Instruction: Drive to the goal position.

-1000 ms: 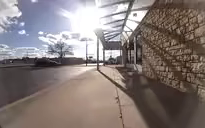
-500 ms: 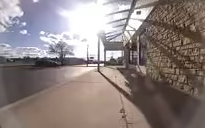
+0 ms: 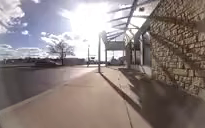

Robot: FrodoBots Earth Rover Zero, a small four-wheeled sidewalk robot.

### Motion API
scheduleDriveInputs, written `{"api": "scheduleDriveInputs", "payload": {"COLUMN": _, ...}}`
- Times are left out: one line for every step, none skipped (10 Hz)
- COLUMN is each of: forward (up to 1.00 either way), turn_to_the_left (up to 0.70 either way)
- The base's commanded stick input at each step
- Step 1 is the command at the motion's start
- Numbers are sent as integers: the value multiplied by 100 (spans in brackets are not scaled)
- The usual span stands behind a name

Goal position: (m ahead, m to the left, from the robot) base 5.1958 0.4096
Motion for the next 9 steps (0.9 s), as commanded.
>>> {"api": "scheduleDriveInputs", "payload": {"forward": 85, "turn_to_the_left": -2}}
{"api": "scheduleDriveInputs", "payload": {"forward": 85, "turn_to_the_left": 0}}
{"api": "scheduleDriveInputs", "payload": {"forward": 85, "turn_to_the_left": 0}}
{"api": "scheduleDriveInputs", "payload": {"forward": 85, "turn_to_the_left": 0}}
{"api": "scheduleDriveInputs", "payload": {"forward": 85, "turn_to_the_left": 0}}
{"api": "scheduleDriveInputs", "payload": {"forward": 85, "turn_to_the_left": 0}}
{"api": "scheduleDriveInputs", "payload": {"forward": 85, "turn_to_the_left": 0}}
{"api": "scheduleDriveInputs", "payload": {"forward": 85, "turn_to_the_left": 0}}
{"api": "scheduleDriveInputs", "payload": {"forward": 85, "turn_to_the_left": 0}}
